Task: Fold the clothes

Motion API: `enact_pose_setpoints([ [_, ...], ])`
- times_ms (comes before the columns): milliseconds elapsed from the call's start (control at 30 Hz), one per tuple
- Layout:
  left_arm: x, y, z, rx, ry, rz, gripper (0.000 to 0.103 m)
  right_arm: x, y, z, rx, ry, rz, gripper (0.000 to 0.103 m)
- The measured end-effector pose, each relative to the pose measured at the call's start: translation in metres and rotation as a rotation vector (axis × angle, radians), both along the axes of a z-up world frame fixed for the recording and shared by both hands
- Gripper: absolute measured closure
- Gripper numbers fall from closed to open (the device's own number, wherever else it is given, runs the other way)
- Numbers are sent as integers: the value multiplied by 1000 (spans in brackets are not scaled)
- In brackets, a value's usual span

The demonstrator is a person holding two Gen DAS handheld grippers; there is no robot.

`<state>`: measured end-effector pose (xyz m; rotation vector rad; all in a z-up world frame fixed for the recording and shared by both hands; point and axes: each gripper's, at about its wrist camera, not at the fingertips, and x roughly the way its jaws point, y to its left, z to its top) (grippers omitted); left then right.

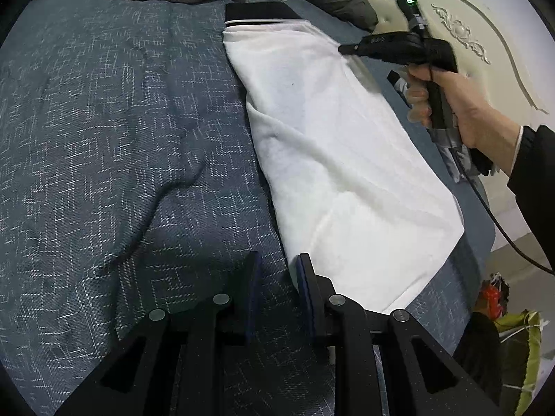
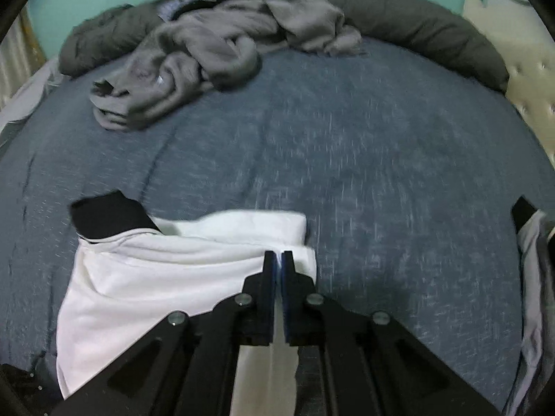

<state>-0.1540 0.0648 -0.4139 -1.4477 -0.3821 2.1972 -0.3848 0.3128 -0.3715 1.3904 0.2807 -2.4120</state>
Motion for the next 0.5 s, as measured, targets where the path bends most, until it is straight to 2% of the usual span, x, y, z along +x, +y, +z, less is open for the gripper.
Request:
enact_pose_setpoints([
  [67,0,-2,-1,3,-2,0,81,-3,-2,-11,26,-56,2,100],
  [133,0,-3,-2,5,-3,0,81,-3,-3,-11,25,-61,3,100],
  [200,1,-4,-2,4,-2,0,81,-4,-2,-3,-22,-65,-3,97],
  [267,1,-5,-3,4,-1,2,81,0,-9,15,-14,6,3,85],
  [300,2,-5,-4,3,-1,3,81,3,-14,26,-20,42,17,83],
  [400,3,-6,-6,3,-1,5,81,14,-44,56,-78,93,138,65],
  [500,2,-3,-7,2,0,7,81,27,-85,70,-64,99,288,64],
])
